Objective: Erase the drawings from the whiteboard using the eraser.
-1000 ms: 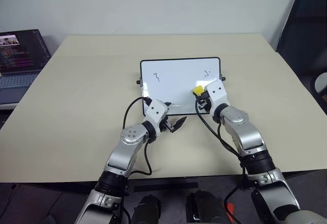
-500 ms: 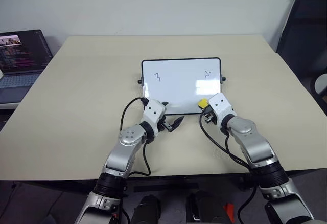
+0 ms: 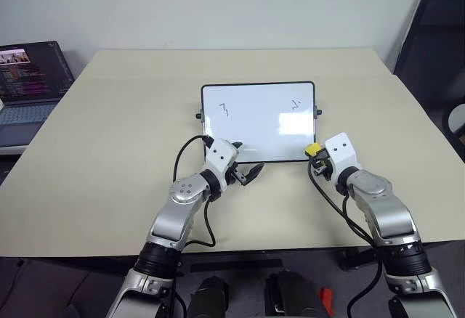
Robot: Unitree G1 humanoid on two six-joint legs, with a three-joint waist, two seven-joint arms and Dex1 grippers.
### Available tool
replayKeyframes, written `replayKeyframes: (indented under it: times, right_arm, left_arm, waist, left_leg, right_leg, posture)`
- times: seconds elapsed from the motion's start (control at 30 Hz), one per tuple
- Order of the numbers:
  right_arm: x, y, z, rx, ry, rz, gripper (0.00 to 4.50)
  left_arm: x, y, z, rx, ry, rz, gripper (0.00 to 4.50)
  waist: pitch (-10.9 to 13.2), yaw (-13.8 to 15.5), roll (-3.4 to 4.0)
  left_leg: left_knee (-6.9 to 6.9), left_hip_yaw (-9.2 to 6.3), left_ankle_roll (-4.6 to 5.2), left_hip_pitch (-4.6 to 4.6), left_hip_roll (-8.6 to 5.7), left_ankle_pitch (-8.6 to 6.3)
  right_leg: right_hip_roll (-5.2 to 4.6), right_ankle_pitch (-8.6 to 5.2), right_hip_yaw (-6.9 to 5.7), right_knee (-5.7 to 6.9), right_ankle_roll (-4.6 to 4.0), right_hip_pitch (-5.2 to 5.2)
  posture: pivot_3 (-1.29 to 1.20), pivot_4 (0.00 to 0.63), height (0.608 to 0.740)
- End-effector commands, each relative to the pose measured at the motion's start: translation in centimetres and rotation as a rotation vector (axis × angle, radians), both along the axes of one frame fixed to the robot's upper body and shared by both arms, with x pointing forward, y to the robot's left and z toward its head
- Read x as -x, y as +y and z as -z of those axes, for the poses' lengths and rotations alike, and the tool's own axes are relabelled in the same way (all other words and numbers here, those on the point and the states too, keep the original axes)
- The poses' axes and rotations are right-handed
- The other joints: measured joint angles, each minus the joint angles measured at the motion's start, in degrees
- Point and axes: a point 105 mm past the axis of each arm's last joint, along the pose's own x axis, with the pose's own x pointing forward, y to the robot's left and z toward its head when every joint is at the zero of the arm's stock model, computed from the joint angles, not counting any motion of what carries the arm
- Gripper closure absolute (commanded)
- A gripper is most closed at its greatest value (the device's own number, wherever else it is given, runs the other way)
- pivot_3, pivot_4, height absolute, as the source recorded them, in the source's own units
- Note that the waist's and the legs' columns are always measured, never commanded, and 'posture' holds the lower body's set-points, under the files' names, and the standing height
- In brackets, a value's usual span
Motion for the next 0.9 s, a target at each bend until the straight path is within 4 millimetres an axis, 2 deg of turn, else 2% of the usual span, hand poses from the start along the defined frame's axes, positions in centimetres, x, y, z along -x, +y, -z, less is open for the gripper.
replayKeyframes:
  times: [0.03, 0.17, 0.4, 0.57, 0.67, 0.9]
  right_arm:
    - [0.2, 1.6, -2.8, -0.082, -0.151, -0.068, 3.21]
    - [0.5, 1.8, -4.0, -0.055, -0.262, -0.094, 3.21]
    - [0.2, 1.8, -3.8, -0.041, -0.269, -0.098, 3.21]
    - [-0.8, 1.9, -4.3, -0.046, -0.286, -0.080, 3.21]
    - [-1.7, 2.7, -5.0, -0.062, -0.309, -0.085, 3.21]
    - [-3.8, 4.2, -6.2, -0.077, -0.349, -0.100, 3.21]
  left_arm:
    - [0.0, -0.5, -1.3, 0.033, -0.046, 0.017, 0.00]
    - [-0.2, -0.6, -1.9, 0.064, -0.059, 0.013, 0.00]
    - [-0.1, -0.9, -2.1, 0.078, -0.063, 0.020, 0.00]
    - [-1.0, -1.6, -3.9, 0.117, -0.128, 0.004, 0.00]
    - [-0.6, -2.8, -6.0, 0.196, -0.212, 0.044, 0.00]
    - [-1.0, -3.8, -6.2, 0.193, -0.237, 0.060, 0.00]
  waist:
    - [0.0, 0.0, 0.03]
    - [0.1, 0.1, 0.05]
    - [0.1, 0.2, 0.05]
    - [0.1, 0.2, 0.05]
    - [0.1, 0.2, 0.05]
    - [0.1, 0.1, 0.05]
  left_leg:
    - [-0.05, -0.01, 0.00, -0.01, 0.00, 0.00]
    - [-0.15, -0.07, -0.04, -0.16, -0.04, -0.03]
    - [-0.12, -0.05, -0.11, -0.23, -0.04, -0.07]
    - [-0.09, -0.06, -0.10, -0.20, -0.06, -0.07]
    - [-0.10, -0.04, -0.11, -0.21, -0.06, -0.07]
    - [-0.13, -0.01, -0.11, -0.19, -0.11, -0.07]
  right_leg:
    - [0.02, 0.09, -0.01, 0.01, 0.15, -0.03]
    - [0.02, 0.09, -0.04, -0.04, 0.16, -0.14]
    - [-0.03, 0.08, -0.02, -0.08, 0.16, -0.16]
    - [0.01, 0.09, -0.05, -0.05, 0.16, -0.16]
    - [0.01, 0.09, -0.03, -0.06, 0.16, -0.16]
    - [0.04, 0.09, -0.02, -0.06, 0.16, -0.17]
  posture:
    - [0.00, 0.150, 0.740]
    - [0.00, 0.150, 0.740]
    - [0.00, 0.150, 0.740]
    - [0.00, 0.150, 0.740]
    - [0.00, 0.150, 0.740]
    - [0.00, 0.150, 0.740]
